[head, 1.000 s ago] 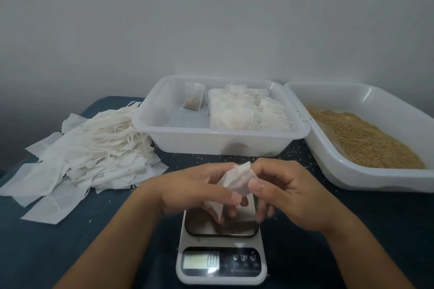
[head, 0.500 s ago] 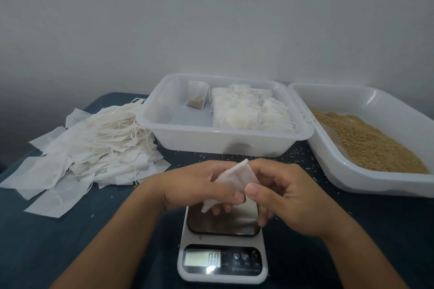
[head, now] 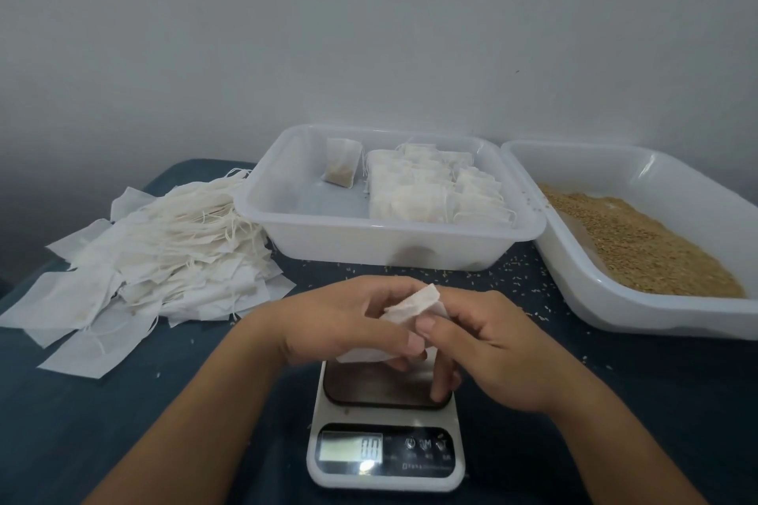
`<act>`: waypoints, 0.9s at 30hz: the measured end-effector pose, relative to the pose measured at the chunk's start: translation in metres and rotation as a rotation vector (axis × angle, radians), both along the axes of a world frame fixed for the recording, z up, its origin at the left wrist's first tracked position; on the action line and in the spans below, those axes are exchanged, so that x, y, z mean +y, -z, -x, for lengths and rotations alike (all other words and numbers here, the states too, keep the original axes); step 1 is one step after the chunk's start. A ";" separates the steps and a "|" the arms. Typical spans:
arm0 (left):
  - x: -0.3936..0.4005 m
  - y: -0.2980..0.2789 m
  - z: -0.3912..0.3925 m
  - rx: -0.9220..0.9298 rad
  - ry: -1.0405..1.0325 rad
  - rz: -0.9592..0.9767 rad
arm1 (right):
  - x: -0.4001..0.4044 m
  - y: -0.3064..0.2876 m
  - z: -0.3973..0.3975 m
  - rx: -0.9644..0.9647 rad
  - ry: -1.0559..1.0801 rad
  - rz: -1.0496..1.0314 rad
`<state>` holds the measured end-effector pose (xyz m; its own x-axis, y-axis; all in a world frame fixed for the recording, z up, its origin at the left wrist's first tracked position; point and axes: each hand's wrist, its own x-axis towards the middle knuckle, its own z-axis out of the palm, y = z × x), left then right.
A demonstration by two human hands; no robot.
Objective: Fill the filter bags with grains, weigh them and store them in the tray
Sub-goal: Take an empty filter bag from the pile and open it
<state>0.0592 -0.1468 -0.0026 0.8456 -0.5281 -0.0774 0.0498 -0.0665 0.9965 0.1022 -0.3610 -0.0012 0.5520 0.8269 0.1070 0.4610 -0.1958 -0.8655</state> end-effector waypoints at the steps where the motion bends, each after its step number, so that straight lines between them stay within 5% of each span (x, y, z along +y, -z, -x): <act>1: 0.000 0.000 0.000 0.003 0.009 -0.001 | -0.001 -0.001 0.000 -0.007 0.000 -0.006; 18: -0.004 -0.003 0.000 -0.127 -0.090 -0.162 | -0.011 -0.022 -0.001 -0.358 0.054 -0.154; 24: -0.007 -0.002 0.000 -0.226 -0.287 -0.138 | -0.036 -0.042 -0.026 -0.530 0.569 -0.237; 27: -0.010 0.001 -0.002 -0.252 -0.338 -0.121 | -0.069 -0.051 -0.068 -0.563 0.914 -0.028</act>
